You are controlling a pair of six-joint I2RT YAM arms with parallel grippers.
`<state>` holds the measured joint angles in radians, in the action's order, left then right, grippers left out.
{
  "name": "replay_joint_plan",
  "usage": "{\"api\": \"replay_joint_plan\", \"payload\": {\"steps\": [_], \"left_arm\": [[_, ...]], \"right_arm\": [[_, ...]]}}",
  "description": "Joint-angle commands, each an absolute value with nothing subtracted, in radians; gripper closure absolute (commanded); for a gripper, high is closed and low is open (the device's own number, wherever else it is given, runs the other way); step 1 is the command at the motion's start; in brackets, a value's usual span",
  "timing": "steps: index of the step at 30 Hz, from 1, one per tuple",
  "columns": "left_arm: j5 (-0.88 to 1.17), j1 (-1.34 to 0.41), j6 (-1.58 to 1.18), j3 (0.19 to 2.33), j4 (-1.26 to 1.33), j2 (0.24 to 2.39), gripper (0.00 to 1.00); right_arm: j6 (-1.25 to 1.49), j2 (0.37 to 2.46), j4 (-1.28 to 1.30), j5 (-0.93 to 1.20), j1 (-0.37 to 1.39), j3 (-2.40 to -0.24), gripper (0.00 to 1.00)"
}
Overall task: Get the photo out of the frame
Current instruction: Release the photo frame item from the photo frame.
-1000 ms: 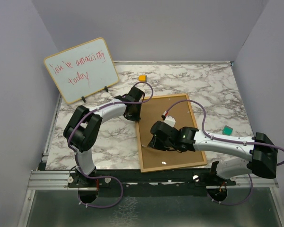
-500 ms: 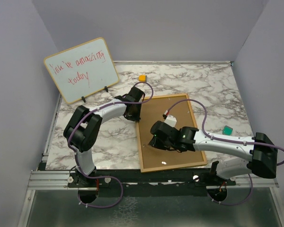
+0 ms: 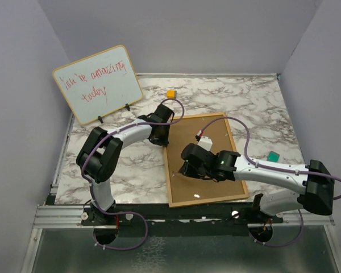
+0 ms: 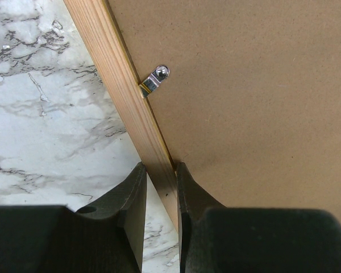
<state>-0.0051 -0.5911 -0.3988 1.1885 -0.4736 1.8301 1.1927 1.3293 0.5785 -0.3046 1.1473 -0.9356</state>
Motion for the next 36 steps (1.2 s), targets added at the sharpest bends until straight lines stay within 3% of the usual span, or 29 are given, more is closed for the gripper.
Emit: {"api": "replay_joint_plan", "payload": {"steps": [1,9,36], "left_arm": [[-0.079,-0.594,-0.336,1.163,-0.551,1.869,1.0],[-0.083,-0.594,-0.333,1.164,-0.551,1.867,1.0],[-0.077,-0.597,-0.328,1.167,-0.554,1.87,1.0]], "right_arm": [[1.19,1.285,0.633,-0.335,1.15,-0.968,0.99],[1.234,1.281,0.733,-0.352,1.15,-0.954,0.99],[1.193,1.369,0.619,-0.315,1.15,-0.962,1.0]]}}
